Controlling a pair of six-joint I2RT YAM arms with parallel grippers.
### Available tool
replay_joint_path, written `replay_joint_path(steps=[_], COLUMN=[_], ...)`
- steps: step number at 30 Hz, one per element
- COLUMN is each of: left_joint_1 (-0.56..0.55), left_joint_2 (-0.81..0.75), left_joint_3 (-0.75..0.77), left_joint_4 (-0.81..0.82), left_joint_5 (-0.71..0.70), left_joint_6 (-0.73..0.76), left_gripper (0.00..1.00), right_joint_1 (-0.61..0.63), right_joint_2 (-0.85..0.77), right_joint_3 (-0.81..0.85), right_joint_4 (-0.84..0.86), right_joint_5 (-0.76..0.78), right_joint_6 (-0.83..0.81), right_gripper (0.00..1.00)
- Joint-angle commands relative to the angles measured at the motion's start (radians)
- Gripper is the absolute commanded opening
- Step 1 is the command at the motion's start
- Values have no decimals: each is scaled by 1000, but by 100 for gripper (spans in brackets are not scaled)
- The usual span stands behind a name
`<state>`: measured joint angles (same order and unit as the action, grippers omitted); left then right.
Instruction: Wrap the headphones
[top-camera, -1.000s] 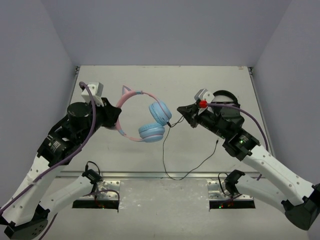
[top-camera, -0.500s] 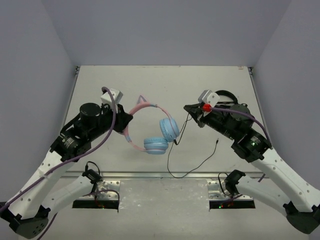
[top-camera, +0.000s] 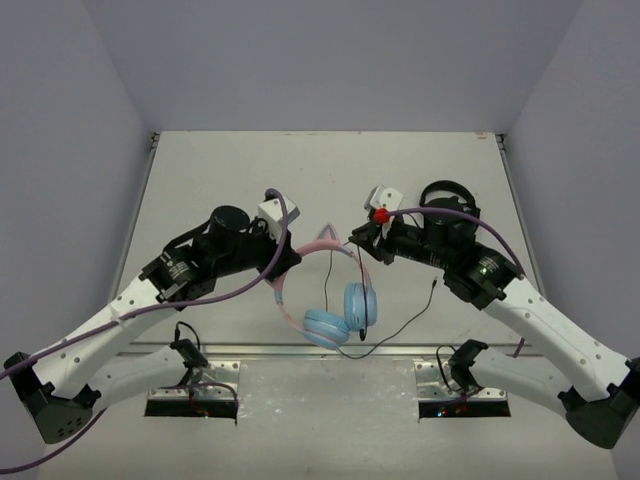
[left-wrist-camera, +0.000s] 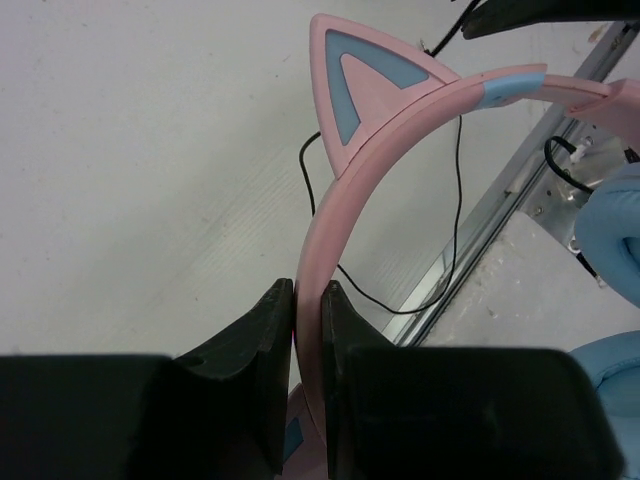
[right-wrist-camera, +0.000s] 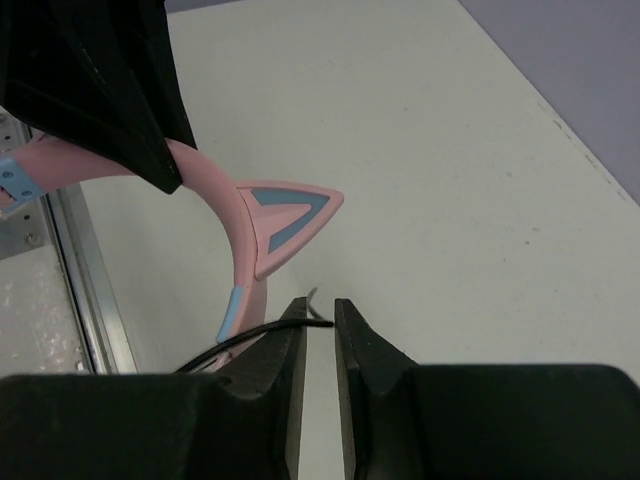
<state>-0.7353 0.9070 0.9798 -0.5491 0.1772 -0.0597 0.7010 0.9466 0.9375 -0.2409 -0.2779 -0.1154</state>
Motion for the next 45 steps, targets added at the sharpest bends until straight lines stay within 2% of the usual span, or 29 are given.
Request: replay_joint_path(steps=[1, 8, 16, 17, 19, 21, 27, 29, 37, 38, 39, 45], left_joint_1=[-18, -18, -18, -18, -18, -18, -18, -18, -18, -18, -18, -18], left_joint_2=[4, 3, -5, -11, -17, -29, -42, -40, -80, -94, -99, -114], left_joint_3=[13, 69, 86, 91, 97, 117, 190, 223, 235, 235, 235, 269], left_joint_4=[95, 100, 84, 83, 72, 63, 0, -14, 34, 55, 64, 95], left_joint_5=[71, 116, 134, 121, 99, 70, 41, 21, -21, -34, -39, -74], left_joint_6=[20, 11, 9, 9, 0, -11, -23, -34, -132, -147, -172, -252], left_gripper=[0, 0, 1, 0, 0, 0, 0, 0, 0, 0, 0, 0], right_joint_1=[-1, -1, -1, -1, -1, -1, -5, -5, -5, -5, -5, -5], right_joint_2=[-8, -17, -52, -54, -52, -60, -52, -49, -28, -26, -25, 15], right_joint_3=[-43, -107, -186, -189, -201, -222, -250, -256, -270, -270, -276, -281], right_joint_4=[92, 155, 235, 235, 235, 265, 287, 299, 360, 365, 371, 475], right_joint_5=[12, 22, 78, 75, 46, 22, 42, -7, -30, -36, -40, -105], right_joint_6=[39, 108, 177, 180, 187, 200, 197, 212, 275, 279, 283, 318], right_gripper=[19, 2, 2, 5, 19, 37, 49, 60, 70, 73, 82, 86])
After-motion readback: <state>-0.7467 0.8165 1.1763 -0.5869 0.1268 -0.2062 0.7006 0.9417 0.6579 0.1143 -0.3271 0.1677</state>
